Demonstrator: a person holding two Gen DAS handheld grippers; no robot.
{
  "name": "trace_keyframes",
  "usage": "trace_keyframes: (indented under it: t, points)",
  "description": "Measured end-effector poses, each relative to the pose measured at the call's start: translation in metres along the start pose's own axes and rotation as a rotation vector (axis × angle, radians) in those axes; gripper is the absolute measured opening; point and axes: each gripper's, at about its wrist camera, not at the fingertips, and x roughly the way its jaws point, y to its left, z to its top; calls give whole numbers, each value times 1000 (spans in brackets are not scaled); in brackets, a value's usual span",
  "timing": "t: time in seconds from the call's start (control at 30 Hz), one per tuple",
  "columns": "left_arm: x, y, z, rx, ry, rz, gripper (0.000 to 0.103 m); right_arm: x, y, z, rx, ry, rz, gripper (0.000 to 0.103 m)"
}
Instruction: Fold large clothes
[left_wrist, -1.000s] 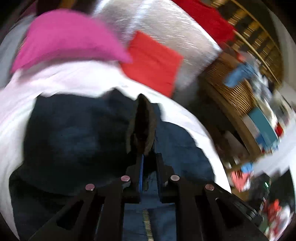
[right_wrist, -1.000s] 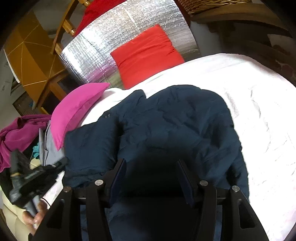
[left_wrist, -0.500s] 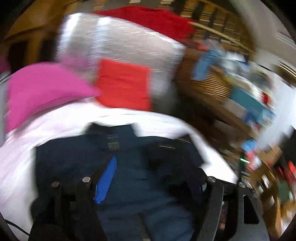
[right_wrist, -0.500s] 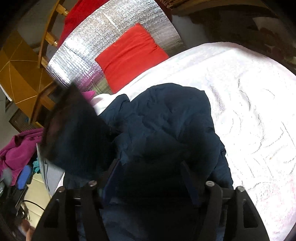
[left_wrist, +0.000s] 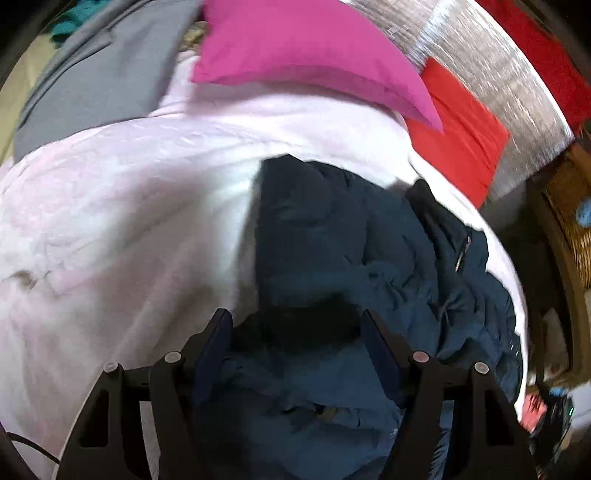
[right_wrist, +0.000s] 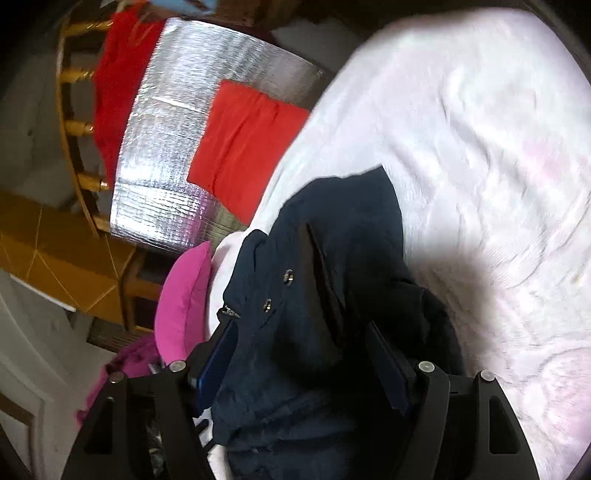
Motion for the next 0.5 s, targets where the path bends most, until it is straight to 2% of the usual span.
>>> trace_keyframes:
  t: [0.07, 0.13, 0.23, 0.4, 0.5]
  points:
    - [6, -10, -4, 32, 7, 21, 66, 7, 5, -1, -26, 10, -13, 68]
    - [9, -17, -6, 59, 7, 39, 62, 16, 12, -2, -57, 42, -29, 40]
    - [8, -19, -9, 83, -1, 61, 56, 23, 19, -9, -120, 20, -105, 17]
    - [3, -19, -6, 87, -7, 53, 54, -1, 56, -23, -266, -104, -117, 12]
    - [-3, -20, -5, 89, -21, 62, 54, -14, 70, -29, -330, -149, -138, 12]
